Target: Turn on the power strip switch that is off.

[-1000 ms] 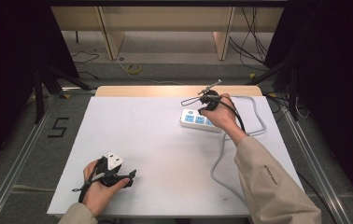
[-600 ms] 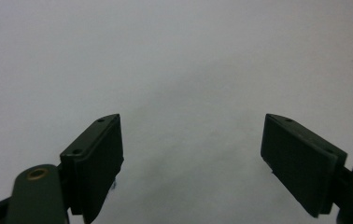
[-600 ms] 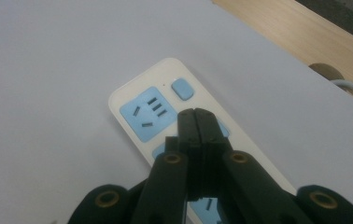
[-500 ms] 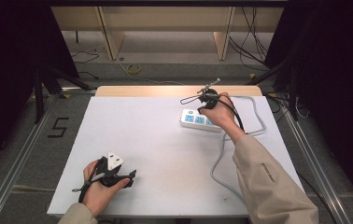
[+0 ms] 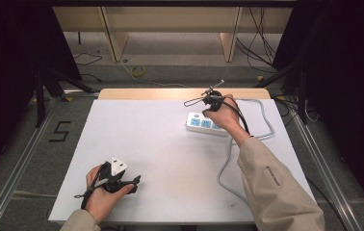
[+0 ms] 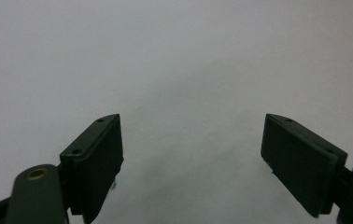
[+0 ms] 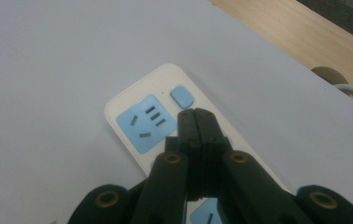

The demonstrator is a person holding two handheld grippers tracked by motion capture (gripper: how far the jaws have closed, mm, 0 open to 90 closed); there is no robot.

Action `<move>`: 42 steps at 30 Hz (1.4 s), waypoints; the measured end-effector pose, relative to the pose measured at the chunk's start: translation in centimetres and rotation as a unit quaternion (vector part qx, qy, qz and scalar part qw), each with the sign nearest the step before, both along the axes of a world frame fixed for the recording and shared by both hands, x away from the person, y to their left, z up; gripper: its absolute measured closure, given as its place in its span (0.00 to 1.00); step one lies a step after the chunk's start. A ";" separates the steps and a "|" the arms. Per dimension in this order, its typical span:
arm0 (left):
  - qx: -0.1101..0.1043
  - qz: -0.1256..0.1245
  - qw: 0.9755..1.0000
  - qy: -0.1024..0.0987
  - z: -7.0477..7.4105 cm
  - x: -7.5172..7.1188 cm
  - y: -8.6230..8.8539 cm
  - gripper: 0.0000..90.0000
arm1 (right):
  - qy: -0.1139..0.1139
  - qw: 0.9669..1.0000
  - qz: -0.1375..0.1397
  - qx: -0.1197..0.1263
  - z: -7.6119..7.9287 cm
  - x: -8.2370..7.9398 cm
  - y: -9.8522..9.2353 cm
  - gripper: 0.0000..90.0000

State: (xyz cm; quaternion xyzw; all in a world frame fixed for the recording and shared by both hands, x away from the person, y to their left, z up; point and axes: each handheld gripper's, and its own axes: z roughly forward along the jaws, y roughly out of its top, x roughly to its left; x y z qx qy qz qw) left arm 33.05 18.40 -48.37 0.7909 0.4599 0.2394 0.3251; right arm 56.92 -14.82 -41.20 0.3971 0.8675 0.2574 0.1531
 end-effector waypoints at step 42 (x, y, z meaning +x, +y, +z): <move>0.004 -0.004 1.000 0.000 0.0 0.1 0.0 0.23 | 0.015 1.000 -0.015 -0.009 -1.1 2.0 0.7 1.00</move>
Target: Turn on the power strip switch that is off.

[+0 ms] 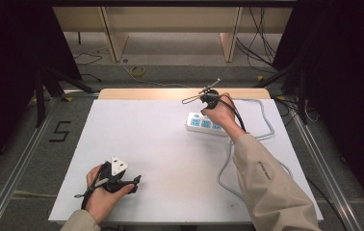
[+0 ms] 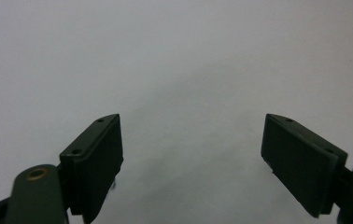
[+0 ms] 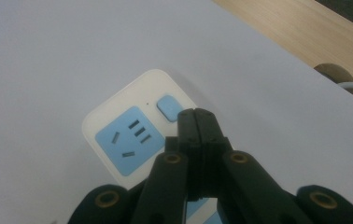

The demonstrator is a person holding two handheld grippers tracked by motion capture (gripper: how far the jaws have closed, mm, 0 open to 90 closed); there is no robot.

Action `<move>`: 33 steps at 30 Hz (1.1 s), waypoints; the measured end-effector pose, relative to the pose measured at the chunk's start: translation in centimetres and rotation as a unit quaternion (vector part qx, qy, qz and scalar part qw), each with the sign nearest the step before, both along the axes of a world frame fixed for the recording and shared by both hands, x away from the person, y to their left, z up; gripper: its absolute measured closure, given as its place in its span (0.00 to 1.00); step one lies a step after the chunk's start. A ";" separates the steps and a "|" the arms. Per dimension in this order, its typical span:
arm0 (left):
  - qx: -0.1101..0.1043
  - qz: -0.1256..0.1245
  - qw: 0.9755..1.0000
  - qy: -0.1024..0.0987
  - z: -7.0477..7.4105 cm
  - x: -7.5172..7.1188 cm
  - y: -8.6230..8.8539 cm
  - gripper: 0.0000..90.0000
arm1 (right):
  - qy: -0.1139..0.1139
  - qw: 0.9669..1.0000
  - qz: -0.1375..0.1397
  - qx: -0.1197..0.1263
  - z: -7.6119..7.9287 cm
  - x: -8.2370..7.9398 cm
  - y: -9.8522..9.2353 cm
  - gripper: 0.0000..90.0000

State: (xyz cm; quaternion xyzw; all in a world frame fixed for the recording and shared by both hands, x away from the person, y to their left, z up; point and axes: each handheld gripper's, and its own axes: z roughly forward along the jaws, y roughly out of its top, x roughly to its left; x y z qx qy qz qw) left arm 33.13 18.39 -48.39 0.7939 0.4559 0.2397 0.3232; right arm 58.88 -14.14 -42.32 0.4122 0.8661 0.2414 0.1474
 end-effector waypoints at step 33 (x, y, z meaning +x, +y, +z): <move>-0.001 -0.001 1.000 0.002 0.0 0.0 0.0 0.23 | 0.004 1.000 -0.003 -0.002 -0.6 1.1 1.5 1.00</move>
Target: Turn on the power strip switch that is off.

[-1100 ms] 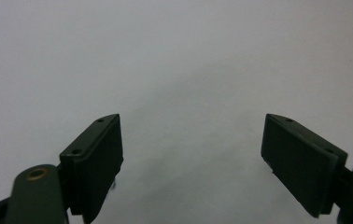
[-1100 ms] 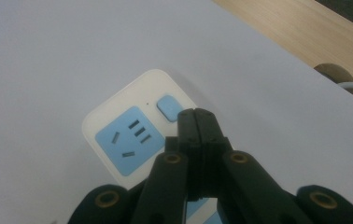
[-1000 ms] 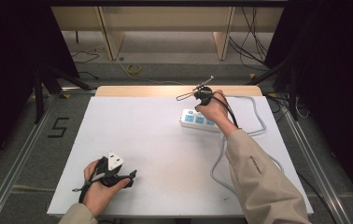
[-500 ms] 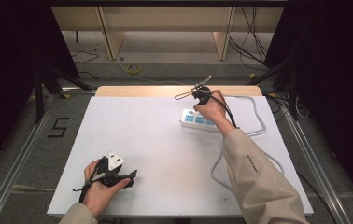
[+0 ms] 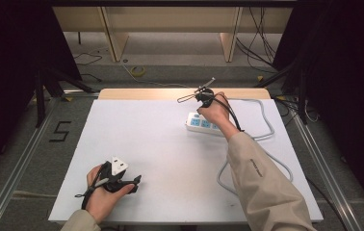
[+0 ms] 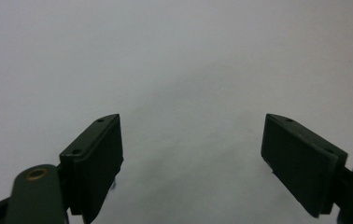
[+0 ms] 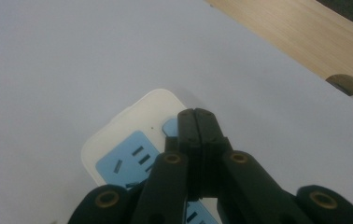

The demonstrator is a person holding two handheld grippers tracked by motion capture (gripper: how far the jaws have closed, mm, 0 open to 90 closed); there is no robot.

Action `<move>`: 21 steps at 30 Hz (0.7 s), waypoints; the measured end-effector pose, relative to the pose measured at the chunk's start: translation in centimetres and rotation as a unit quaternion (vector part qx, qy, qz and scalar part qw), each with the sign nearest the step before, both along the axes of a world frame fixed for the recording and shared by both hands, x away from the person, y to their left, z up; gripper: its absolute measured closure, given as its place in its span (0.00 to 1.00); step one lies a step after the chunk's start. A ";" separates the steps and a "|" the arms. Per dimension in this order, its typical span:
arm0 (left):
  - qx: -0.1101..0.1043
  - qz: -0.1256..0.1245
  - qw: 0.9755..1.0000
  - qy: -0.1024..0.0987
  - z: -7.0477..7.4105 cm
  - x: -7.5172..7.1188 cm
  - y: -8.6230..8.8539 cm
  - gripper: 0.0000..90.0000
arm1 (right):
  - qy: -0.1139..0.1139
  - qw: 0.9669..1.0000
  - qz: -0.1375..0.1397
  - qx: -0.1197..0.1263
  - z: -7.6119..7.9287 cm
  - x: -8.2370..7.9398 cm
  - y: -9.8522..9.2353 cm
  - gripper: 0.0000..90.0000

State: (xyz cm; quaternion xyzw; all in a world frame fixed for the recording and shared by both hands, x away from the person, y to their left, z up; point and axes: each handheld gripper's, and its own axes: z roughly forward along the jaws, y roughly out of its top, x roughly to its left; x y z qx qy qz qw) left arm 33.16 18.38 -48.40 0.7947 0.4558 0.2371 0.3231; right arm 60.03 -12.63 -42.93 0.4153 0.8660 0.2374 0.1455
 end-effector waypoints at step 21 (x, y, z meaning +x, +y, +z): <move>-0.002 0.000 1.000 0.000 0.1 0.0 0.0 0.23 | 0.001 1.000 0.000 0.003 -0.6 0.3 0.7 1.00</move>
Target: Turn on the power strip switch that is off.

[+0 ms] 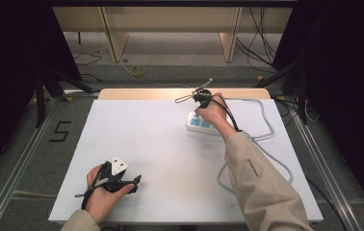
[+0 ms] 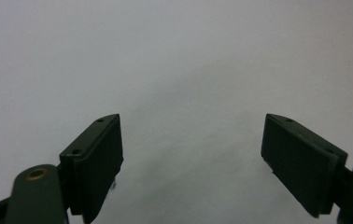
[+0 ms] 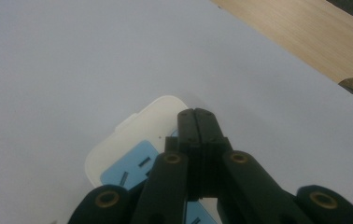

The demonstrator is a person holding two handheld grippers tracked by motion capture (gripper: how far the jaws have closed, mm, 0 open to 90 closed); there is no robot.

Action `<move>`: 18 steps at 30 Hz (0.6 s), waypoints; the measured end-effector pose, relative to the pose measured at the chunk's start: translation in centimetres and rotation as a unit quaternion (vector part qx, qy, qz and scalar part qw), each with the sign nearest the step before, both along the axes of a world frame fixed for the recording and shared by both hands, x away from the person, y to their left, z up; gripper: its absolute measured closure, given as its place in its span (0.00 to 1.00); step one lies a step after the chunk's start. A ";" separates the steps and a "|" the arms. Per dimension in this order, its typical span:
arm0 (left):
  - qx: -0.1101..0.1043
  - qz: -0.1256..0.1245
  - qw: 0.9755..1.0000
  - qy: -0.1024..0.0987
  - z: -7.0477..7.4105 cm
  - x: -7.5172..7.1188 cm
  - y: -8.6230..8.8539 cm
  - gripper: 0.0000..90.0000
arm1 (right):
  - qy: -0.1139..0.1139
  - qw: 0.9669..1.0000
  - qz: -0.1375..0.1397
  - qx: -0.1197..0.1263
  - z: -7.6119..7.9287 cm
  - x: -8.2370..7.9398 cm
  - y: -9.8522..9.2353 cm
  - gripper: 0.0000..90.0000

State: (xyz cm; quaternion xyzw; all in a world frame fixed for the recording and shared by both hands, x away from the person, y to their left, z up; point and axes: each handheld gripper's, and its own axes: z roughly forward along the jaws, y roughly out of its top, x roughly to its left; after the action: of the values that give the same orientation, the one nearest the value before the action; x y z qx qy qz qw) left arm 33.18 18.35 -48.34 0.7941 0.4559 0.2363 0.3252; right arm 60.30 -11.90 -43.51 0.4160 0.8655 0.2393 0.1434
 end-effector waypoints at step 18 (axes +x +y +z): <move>-0.001 -0.001 1.000 0.000 0.1 0.0 -0.1 0.23 | 0.003 1.000 0.002 -0.002 -0.3 0.2 0.6 1.00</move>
State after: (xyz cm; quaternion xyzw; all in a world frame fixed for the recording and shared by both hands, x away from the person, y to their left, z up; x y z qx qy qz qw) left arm 33.15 18.29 -48.28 0.7945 0.4549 0.2358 0.3261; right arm 60.48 -11.30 -43.82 0.4148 0.8671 0.2369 0.1415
